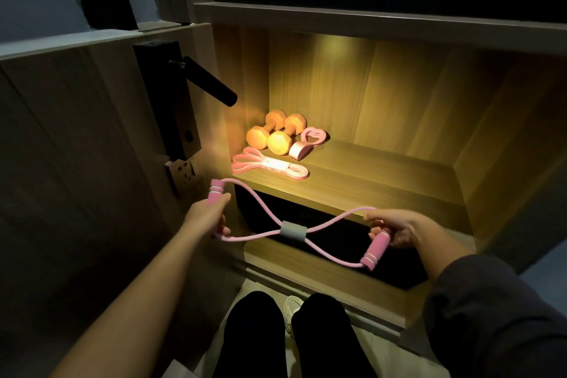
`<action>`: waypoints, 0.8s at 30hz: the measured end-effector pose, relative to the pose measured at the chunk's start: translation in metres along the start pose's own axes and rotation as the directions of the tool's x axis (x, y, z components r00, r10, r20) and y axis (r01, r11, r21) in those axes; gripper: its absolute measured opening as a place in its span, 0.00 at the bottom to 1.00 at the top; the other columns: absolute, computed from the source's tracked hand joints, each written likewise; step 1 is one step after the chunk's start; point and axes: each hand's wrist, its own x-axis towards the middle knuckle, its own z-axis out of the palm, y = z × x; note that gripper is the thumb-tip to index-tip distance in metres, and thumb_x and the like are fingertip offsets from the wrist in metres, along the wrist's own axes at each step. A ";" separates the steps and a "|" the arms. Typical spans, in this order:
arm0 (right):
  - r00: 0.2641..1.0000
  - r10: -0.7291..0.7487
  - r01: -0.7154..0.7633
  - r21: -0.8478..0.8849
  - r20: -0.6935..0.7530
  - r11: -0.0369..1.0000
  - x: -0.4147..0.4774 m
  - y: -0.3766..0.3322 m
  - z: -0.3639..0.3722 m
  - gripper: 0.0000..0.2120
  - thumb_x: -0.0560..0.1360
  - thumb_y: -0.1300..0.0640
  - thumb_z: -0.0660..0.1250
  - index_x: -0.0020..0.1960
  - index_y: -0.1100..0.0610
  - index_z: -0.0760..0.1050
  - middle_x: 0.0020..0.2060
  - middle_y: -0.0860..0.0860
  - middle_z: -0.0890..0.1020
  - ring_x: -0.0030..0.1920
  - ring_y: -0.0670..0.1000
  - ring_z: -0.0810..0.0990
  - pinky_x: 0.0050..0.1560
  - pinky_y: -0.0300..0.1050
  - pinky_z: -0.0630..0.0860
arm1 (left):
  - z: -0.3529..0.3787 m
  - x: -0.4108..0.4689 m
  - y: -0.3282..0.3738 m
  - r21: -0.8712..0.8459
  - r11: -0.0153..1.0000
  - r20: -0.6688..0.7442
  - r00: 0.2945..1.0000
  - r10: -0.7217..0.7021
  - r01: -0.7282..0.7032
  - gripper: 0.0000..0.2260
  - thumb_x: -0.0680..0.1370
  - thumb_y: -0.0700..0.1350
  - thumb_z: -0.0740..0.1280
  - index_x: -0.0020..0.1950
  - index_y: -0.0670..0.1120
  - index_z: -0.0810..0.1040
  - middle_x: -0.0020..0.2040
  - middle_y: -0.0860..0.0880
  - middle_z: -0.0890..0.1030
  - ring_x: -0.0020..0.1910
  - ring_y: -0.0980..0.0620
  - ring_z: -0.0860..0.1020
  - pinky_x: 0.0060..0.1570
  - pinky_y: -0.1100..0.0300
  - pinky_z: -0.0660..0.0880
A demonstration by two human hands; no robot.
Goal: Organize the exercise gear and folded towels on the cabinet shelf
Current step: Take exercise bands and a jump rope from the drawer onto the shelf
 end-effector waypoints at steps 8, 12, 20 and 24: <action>0.953 -0.285 0.189 0.535 0.102 0.823 -0.002 -0.003 0.010 0.16 0.67 0.63 0.72 0.54 0.62 0.77 0.43 0.57 0.86 0.43 0.53 0.86 0.41 0.52 0.84 | 0.008 0.005 -0.022 -0.302 0.951 0.018 0.997 -0.070 0.072 0.11 0.80 0.51 0.64 0.44 0.44 0.76 0.32 0.49 0.74 0.29 0.52 0.72 0.33 0.57 0.73; 0.931 -0.335 0.175 0.630 0.144 0.757 0.005 0.015 0.036 0.29 0.68 0.68 0.71 0.65 0.47 0.71 0.60 0.59 0.77 0.55 0.61 0.81 0.46 0.65 0.80 | 0.023 -0.004 -0.019 -0.332 0.942 0.049 0.998 -0.029 0.044 0.10 0.81 0.50 0.63 0.44 0.45 0.75 0.31 0.49 0.73 0.28 0.53 0.70 0.32 0.59 0.70; 0.948 -0.227 0.069 0.553 0.223 0.830 0.017 0.018 0.054 0.21 0.78 0.64 0.63 0.70 0.68 0.67 0.51 0.62 0.82 0.37 0.53 0.85 0.35 0.46 0.83 | 0.012 -0.005 -0.022 -0.326 0.945 0.070 0.997 0.035 -0.010 0.09 0.81 0.48 0.64 0.48 0.43 0.76 0.32 0.49 0.74 0.28 0.53 0.73 0.30 0.60 0.73; 0.957 -0.253 0.167 0.443 0.141 0.881 0.020 0.014 0.046 0.13 0.80 0.58 0.62 0.63 0.60 0.75 0.41 0.57 0.82 0.29 0.48 0.78 0.27 0.42 0.78 | 0.005 0.002 -0.039 -0.347 0.938 0.063 0.998 -0.005 0.026 0.07 0.80 0.46 0.67 0.50 0.43 0.76 0.33 0.48 0.75 0.28 0.53 0.74 0.29 0.59 0.74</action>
